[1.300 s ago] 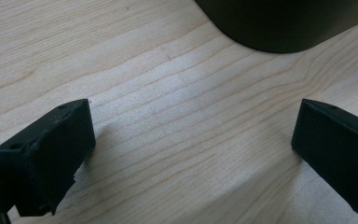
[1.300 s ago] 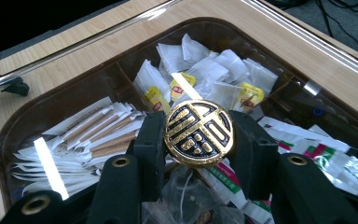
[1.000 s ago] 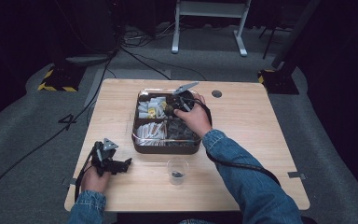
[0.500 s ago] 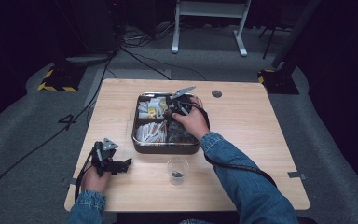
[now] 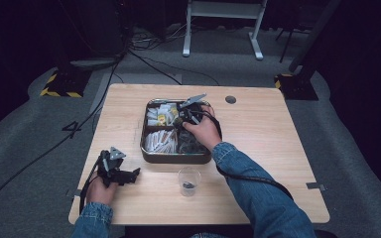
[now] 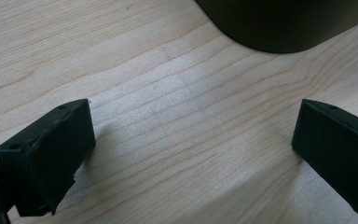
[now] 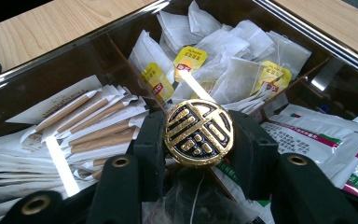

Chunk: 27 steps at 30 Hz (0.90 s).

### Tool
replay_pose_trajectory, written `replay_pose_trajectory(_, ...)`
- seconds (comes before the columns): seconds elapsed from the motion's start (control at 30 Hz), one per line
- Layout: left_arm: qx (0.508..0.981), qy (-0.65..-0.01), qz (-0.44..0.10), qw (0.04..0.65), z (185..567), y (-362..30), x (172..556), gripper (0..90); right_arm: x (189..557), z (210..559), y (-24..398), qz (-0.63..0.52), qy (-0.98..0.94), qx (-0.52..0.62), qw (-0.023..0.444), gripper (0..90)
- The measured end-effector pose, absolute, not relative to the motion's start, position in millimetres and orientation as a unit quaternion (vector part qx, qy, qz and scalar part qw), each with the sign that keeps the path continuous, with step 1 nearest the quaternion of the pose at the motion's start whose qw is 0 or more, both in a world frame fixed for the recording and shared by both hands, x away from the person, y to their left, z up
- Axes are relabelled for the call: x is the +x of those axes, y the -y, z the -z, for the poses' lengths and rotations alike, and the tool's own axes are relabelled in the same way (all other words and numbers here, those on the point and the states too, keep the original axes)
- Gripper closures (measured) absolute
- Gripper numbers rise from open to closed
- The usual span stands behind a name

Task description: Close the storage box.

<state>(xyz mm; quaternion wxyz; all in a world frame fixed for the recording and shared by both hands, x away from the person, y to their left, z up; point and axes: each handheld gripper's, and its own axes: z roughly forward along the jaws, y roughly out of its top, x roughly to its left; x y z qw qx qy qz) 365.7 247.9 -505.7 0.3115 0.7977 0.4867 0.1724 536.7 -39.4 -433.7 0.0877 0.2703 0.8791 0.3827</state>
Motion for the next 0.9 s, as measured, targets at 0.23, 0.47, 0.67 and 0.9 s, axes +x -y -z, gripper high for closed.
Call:
replay_pose_trajectory(0.23,0.798,-0.487,-0.173,0.311,505.7,-247.9,365.8,0.0,537.5,434.8,39.3,-0.385,-0.878,0.271,0.085,59.0)
replay_pose_trajectory(0.47,0.798,-0.487,-0.172,0.312,505.7,-247.9,365.7,0.0,535.6,436.1,40.7,-0.389,-0.877,0.269,0.088,59.0)
replay_pose_trajectory(0.67,0.798,-0.487,-0.172,0.312,505.7,-247.9,365.7,0.0,534.2,436.2,40.6,-0.389,-0.877,0.269,0.091,58.9)
replay_pose_trajectory(0.9,0.797,-0.488,-0.171,0.312,505.8,-247.7,365.9,0.0,535.1,436.6,42.9,-0.397,-0.873,0.269,0.086,53.1)
